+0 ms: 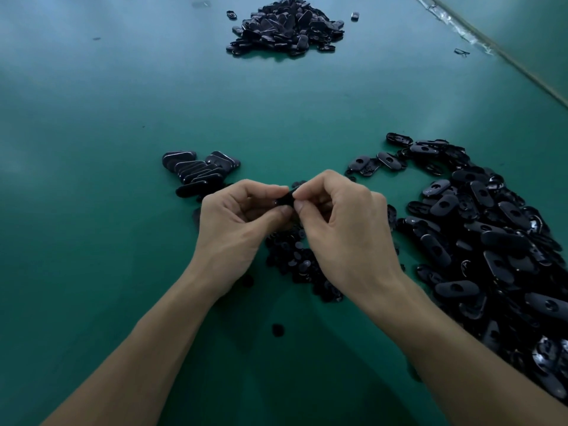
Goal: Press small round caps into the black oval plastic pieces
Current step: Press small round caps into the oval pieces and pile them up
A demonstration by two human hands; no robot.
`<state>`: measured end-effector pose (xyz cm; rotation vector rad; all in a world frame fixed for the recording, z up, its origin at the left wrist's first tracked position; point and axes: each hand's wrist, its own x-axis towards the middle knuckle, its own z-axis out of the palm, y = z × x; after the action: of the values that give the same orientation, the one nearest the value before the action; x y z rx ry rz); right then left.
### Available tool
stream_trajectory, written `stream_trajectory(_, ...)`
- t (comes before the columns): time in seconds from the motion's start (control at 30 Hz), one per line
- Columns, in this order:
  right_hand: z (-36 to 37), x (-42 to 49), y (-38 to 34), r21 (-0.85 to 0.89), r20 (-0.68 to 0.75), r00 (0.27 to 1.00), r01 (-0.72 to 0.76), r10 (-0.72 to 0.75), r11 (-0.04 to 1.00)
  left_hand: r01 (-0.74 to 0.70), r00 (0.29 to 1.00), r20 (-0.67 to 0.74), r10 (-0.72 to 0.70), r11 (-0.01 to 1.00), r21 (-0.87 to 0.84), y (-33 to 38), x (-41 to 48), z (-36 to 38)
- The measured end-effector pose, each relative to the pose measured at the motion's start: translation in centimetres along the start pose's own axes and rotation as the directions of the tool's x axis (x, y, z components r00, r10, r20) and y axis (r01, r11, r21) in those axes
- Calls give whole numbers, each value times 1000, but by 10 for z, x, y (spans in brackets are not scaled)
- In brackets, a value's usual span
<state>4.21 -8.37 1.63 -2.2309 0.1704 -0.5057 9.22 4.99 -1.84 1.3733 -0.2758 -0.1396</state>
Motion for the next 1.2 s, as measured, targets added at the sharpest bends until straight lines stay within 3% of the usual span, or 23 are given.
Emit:
stream_trajectory(0.47,1,0,0,46,15,998,59,-60,997,37,999,-3,-37,994,-99,0,3,-4)
stream_trajectory(0.8,-7,9,3,54,126,988,86,-92,995,72,997,21,-70,991,-109,1,4,-6)
stream_trajectory(1.07,-16,19,7,224,266,964,-62,0,973,84,996,36,-81,991,-108,2,4,-5)
stream_trajectory(1.2,-22,26,11,208,353,935,-124,44,970,77,995,71,-70,992,-101,2,3,-5)
